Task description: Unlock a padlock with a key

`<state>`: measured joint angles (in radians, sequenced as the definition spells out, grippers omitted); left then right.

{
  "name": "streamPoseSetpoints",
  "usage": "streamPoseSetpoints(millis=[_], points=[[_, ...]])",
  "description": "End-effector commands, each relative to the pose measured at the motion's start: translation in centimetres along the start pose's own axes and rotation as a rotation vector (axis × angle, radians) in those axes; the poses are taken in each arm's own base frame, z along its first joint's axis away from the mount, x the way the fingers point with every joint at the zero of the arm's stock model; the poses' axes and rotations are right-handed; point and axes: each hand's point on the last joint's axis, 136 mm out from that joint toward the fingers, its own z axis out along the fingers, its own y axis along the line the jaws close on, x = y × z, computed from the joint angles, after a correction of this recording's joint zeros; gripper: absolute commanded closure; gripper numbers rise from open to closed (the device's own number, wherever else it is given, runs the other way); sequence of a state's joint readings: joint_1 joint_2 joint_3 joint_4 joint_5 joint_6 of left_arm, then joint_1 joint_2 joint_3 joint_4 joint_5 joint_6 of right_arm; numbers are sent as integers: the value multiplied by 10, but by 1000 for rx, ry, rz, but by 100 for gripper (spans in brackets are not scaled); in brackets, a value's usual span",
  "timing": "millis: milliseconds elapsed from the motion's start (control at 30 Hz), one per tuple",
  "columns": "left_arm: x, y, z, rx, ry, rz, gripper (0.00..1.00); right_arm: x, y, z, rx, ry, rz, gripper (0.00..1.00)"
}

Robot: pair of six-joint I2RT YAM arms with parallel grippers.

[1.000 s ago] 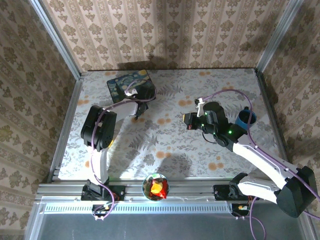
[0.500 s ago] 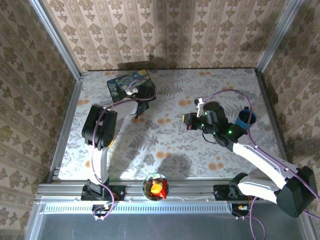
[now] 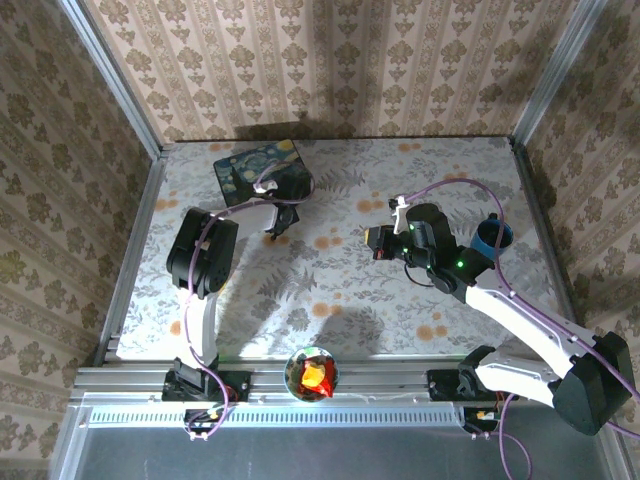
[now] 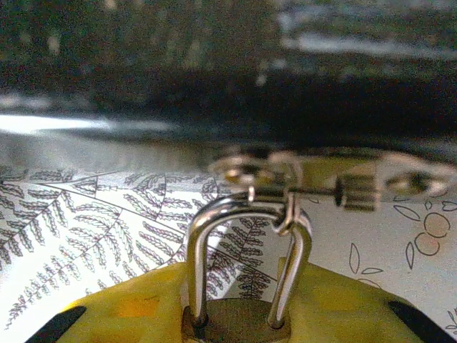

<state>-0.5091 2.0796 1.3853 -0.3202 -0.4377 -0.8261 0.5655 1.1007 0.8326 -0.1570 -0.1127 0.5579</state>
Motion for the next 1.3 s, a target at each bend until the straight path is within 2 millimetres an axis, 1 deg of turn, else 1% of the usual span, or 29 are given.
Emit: streamPoseSetpoints(millis=[0,133,233,267,367,467,567,733,933,1000,1100,1133,1233,1267], points=[[14,5,3,-12,37,28,74,-12,7,-6,-27,-39,12,100],[14,-1,-2,20,41,43,87,-10,4,-8,-18,-40,13,100],[17,-13,-13,77,59,58,96,-5,-2,-8,5,-36,15,100],[20,-18,-18,103,68,63,98,-3,-4,-8,11,-35,16,100],[29,-36,-35,169,86,82,99,7,-15,-6,41,-23,23,100],[45,-52,-50,228,123,78,99,19,-26,-3,72,-6,31,100],[60,-69,-65,293,164,55,99,31,-33,0,79,9,41,100],[76,-87,-92,344,188,39,99,54,-47,4,79,18,80,100],[100,-86,-111,360,217,-2,99,85,-65,10,88,23,130,100],[109,-85,-118,376,235,-7,99,93,-68,13,89,31,135,100],[116,-77,-127,388,243,-11,100,103,-69,19,95,47,128,100],[119,-72,-130,385,243,-11,100,105,-68,22,95,52,122,100],[120,-59,-136,390,238,-34,100,112,-65,30,94,63,108,100],[120,-58,-138,397,235,-38,100,114,-64,34,90,64,109,100]])
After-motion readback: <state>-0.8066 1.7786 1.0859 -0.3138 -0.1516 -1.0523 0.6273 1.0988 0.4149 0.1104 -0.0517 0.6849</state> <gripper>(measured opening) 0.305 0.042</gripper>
